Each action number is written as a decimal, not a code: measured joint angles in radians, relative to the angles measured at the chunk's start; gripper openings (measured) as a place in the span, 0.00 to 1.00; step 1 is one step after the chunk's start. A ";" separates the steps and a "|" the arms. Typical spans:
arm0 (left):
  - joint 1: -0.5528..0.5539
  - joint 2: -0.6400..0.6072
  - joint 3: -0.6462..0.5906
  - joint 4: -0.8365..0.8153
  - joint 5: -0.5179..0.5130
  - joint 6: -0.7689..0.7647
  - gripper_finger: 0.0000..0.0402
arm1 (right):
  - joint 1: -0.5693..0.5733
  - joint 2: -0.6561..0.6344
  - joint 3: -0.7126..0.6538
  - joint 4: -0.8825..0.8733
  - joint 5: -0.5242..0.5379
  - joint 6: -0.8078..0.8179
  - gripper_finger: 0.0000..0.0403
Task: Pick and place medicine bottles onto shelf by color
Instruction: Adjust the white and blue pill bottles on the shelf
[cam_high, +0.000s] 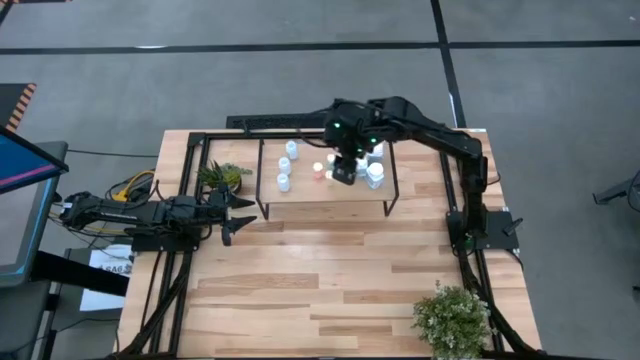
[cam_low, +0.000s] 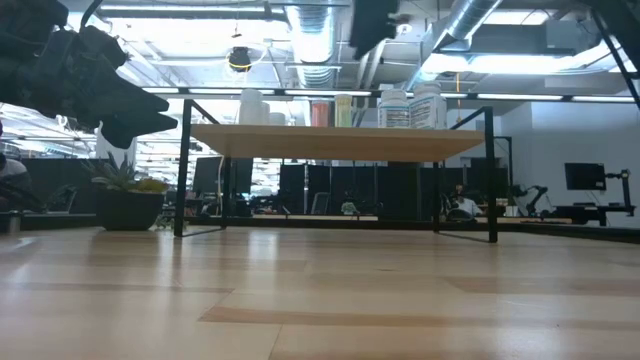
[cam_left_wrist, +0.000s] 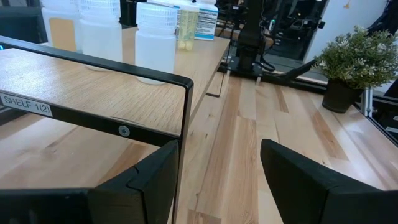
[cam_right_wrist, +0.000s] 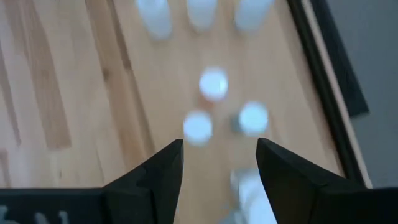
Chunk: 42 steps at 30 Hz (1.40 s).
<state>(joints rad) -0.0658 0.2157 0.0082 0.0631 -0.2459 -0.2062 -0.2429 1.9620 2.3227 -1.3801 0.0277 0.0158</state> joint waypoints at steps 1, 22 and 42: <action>0.000 0.000 0.000 0.000 0.000 0.000 0.53 | 0.001 -0.008 0.001 -0.037 0.000 0.008 0.55; 0.000 0.000 0.000 0.000 0.000 0.000 0.53 | 0.061 -0.250 -0.237 -0.172 0.025 -0.016 0.44; 0.000 0.000 0.000 0.000 -0.003 0.052 0.53 | -0.101 -0.469 -0.812 0.017 0.106 -0.069 0.32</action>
<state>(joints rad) -0.0657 0.2159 0.0082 0.0631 -0.2489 -0.1544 -0.3442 1.4929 1.5104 -1.3631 0.1338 -0.0536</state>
